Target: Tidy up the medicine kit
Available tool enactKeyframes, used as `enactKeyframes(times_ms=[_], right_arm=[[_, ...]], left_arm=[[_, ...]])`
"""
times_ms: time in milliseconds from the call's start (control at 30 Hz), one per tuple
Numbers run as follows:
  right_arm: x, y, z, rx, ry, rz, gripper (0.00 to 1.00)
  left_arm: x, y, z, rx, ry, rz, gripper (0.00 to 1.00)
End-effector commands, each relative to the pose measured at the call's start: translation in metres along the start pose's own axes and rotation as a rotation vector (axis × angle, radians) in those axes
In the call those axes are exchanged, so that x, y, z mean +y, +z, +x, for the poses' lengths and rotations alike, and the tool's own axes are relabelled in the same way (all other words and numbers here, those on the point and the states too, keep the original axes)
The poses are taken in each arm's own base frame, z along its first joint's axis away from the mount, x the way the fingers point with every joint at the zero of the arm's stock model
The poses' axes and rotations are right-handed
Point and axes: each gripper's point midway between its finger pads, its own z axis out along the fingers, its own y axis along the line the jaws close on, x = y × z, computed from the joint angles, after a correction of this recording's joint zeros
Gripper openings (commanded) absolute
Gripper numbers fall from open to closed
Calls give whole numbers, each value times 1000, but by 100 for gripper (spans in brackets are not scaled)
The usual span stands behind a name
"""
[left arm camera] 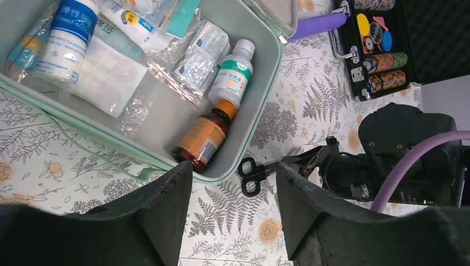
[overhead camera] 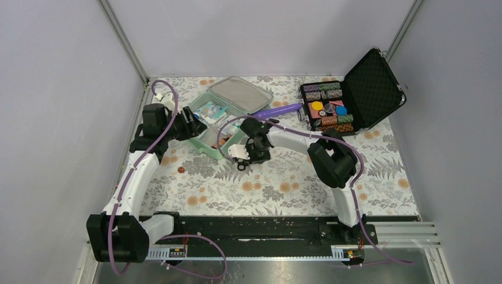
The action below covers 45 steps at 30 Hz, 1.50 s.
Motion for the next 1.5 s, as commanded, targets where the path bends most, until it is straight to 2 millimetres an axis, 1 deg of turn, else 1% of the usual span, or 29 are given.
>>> enactKeyframes(times_ms=[0,33,100,267,367,433,533,633,700,900,1000,1100,1167,1367,1467], right_arm=[[36,10,12,51,28,-55,4],[40,12,13,47,30,-55,3],[41,11,12,30,33,-29,0],[44,13,11,-30,3,49,0],[48,18,13,-62,-26,105,0],[49,18,13,-73,-51,145,0],[47,18,12,-102,-77,205,0],[55,20,15,-112,-131,212,0],[60,22,17,-115,-155,207,0],[64,23,18,-122,-180,204,0],[65,22,18,-129,-188,208,0],[64,22,18,-131,-190,211,0],[64,22,18,-133,-188,213,0],[61,21,18,-136,-179,215,0],[59,21,17,-138,-177,216,0]], left_arm=[[-8,3,6,27,19,62,57],[-8,5,11,45,23,72,57],[-12,10,21,88,38,104,57],[-28,15,49,206,76,212,57],[-49,14,65,279,110,343,57],[-60,14,75,316,147,398,57],[-65,20,93,380,179,412,57],[-66,28,107,413,202,405,57],[-65,35,113,429,227,387,57],[-65,62,120,461,328,346,58],[-58,79,129,503,365,302,59],[-48,95,135,531,356,258,59],[-45,104,139,543,359,255,60],[-38,116,154,616,419,274,59],[-40,117,166,674,411,314,56]])
